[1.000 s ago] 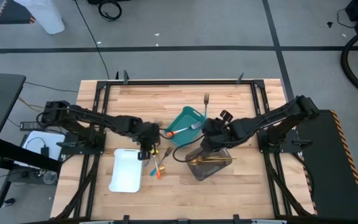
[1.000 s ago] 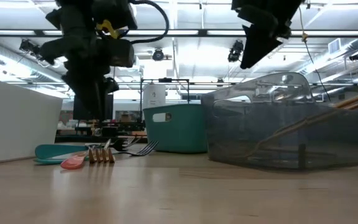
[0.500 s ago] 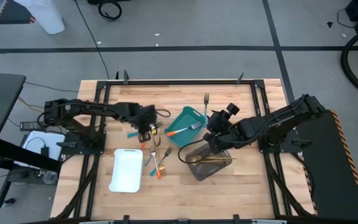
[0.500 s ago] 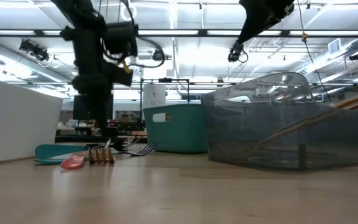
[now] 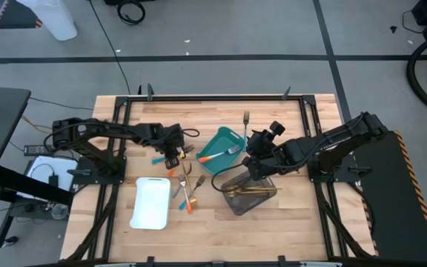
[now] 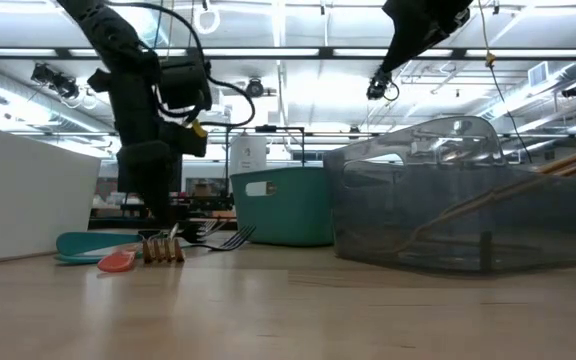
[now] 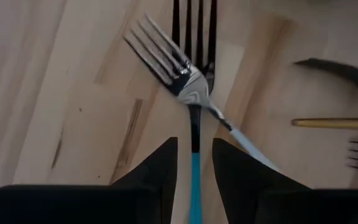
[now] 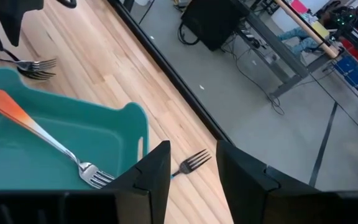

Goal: Sort silverware by color (type)
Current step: Put the blue silver fork into the white bin

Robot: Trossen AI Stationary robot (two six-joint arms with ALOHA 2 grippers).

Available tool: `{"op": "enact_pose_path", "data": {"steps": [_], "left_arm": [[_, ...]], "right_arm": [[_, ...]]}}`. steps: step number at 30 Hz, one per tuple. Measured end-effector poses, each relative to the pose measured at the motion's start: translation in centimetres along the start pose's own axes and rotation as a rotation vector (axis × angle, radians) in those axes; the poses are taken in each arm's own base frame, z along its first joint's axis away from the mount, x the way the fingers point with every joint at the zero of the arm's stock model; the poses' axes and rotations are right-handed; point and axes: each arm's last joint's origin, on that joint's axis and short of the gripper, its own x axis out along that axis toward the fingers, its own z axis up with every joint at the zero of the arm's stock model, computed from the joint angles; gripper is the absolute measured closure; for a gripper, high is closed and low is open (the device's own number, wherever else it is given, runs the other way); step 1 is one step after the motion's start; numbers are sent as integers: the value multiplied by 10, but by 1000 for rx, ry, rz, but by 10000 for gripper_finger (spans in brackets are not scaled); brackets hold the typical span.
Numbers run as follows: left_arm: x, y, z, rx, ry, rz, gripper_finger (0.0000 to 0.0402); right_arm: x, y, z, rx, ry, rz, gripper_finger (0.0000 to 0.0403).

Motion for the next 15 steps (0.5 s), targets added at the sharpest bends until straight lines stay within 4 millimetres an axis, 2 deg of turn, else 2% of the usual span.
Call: {"op": "enact_pose_path", "data": {"steps": [9, 12, 15], "left_arm": [[11, 1, -16, 4, 15, 17, 295], [11, 1, -17, 21, 15, 22, 317], [11, 1, -19, 26, 26, 25, 359]], "right_arm": [[0, 0, 1, 7, -3, 3, 265], [0, 1, 1, 9, -5, 4, 265], [0, 1, 1, 12, -7, 5, 265]]}}
